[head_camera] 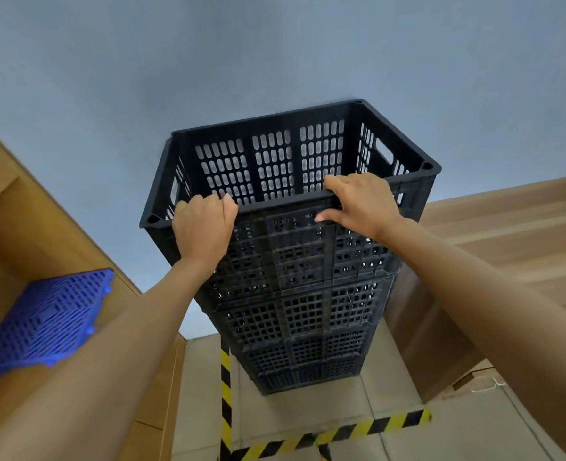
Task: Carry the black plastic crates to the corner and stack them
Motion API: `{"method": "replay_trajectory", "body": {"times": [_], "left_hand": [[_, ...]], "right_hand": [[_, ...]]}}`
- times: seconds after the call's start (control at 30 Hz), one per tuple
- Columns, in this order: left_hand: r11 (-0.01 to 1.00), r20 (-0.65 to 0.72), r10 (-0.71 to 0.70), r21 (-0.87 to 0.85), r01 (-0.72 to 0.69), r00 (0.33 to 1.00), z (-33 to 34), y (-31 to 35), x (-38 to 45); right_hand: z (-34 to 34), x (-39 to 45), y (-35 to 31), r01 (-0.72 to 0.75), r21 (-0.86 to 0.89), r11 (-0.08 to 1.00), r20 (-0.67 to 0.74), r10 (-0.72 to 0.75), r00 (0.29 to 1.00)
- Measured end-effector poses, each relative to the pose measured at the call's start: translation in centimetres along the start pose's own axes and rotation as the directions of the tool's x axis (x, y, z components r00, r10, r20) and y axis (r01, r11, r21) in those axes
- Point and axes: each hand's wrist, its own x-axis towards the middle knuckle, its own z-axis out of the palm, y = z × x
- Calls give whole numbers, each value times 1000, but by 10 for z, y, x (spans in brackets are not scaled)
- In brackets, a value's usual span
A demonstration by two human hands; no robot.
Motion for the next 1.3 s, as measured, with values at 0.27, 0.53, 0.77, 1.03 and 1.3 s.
{"method": "replay_trajectory", "body": {"times": [0.27, 0.53, 0.77, 1.03, 1.3], "left_hand": [[1000, 24, 28, 10, -28, 999, -11, 0, -14], [1000, 36, 23, -5, -23, 999, 11, -6, 19], [999, 67, 35, 19, -37, 997, 7, -6, 26], [1000, 245, 12, -31, -5, 970, -6, -6, 29], [975, 444, -46, -176, 137, 895, -21, -7, 63]], "right_hand": [[-11, -14, -8, -23, -19, 1000, 50, 24, 998], [9, 19, 5, -49, -18, 999, 101, 50, 994], [3, 32, 14, 43, -12, 999, 180, -40, 983], [-11, 34, 26, 54, 185, 981, 313, -111, 943], [-20, 60, 18, -165, 301, 939, 441, 17, 897]]}}
